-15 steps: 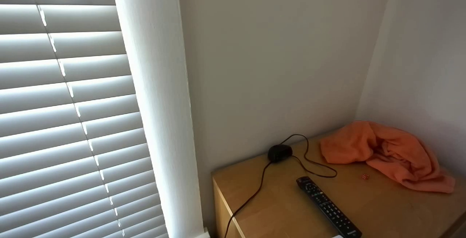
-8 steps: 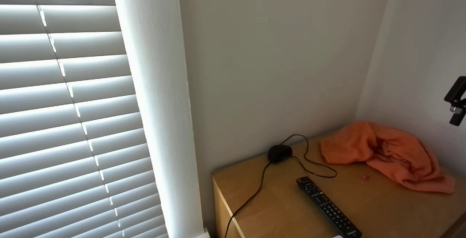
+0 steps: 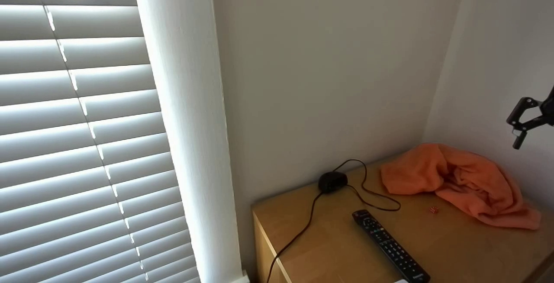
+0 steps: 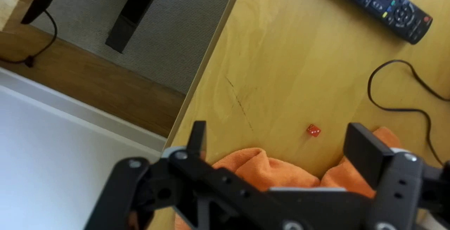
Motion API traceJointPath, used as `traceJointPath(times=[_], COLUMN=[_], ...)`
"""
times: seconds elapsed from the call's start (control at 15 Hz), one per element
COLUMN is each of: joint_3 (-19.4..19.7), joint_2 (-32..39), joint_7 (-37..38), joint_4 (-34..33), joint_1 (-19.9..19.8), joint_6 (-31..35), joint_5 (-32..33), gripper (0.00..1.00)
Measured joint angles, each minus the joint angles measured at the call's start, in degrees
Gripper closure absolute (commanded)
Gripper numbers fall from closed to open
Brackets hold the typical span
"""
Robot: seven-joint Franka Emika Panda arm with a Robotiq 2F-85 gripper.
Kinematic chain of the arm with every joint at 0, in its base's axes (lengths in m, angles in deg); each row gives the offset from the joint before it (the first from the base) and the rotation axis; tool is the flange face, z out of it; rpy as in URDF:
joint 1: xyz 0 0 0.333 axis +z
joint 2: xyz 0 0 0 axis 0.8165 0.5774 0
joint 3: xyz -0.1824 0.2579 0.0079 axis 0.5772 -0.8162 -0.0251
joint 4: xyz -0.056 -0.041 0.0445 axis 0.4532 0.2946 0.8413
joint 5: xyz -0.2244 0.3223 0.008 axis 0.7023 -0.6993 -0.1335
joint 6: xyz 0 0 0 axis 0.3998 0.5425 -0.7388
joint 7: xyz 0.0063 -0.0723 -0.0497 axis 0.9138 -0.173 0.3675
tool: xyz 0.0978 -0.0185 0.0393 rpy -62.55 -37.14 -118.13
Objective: Pick up the dice and turn it to the left once, put the dice back onto the top of the chest of drawers
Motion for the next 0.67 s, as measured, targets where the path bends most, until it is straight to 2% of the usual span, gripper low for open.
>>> traceJointPath(times=[0.33, 0.67], joint_3=[0.42, 0.49], joint_2=[12.78, 23.28], joint_7=[10.42, 17.16], joint_4=[-7.51, -14.38], joint_1=[-0.09, -0.86], joint_6=[1.03, 0.8], joint_5=[-6.18, -14.13], gripper=[0.0, 0.0])
